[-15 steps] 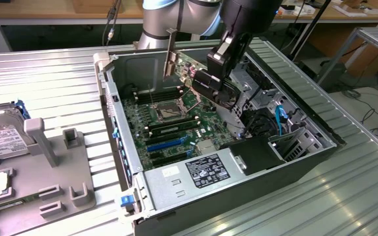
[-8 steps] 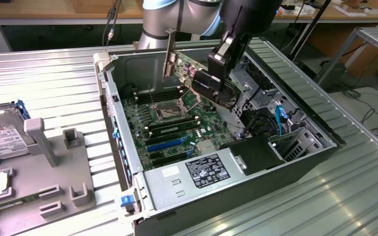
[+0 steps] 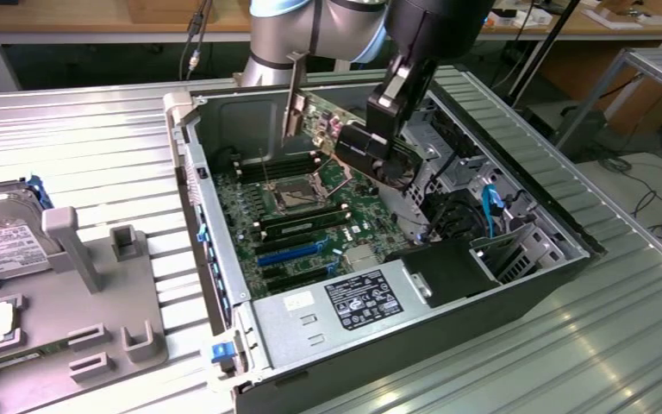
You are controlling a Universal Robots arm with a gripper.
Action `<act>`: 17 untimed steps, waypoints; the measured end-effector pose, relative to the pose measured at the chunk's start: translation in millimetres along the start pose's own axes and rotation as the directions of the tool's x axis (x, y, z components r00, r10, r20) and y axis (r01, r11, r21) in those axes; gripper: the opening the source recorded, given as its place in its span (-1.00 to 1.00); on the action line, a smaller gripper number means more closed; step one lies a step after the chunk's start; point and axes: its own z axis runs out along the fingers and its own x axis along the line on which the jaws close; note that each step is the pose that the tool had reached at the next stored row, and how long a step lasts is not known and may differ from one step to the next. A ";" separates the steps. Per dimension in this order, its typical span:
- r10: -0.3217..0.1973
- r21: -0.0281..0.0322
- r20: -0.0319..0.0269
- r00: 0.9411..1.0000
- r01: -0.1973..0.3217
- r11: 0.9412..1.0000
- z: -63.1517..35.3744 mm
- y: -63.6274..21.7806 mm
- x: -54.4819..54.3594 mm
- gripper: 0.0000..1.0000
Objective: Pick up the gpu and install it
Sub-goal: 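Insert the gpu into the slot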
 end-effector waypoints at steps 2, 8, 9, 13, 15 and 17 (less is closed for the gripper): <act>-0.011 0.000 0.000 1.000 0.011 1.000 0.0 0.0 0.0 -0.47; -0.040 -0.001 -0.001 0.999 0.040 0.999 0.0 0.0 0.0 -0.47; -0.043 -0.001 -0.002 0.999 0.043 0.999 0.0 0.0 0.0 -0.47; -0.073 -0.001 -0.003 0.997 0.073 0.997 0.0 0.0 0.0 -0.47; -0.083 -0.001 -0.003 0.997 0.083 0.997 0.0 0.0 0.0 -0.47; -0.091 -0.001 -0.003 0.996 0.091 0.996 0.0 0.0 0.0 -0.47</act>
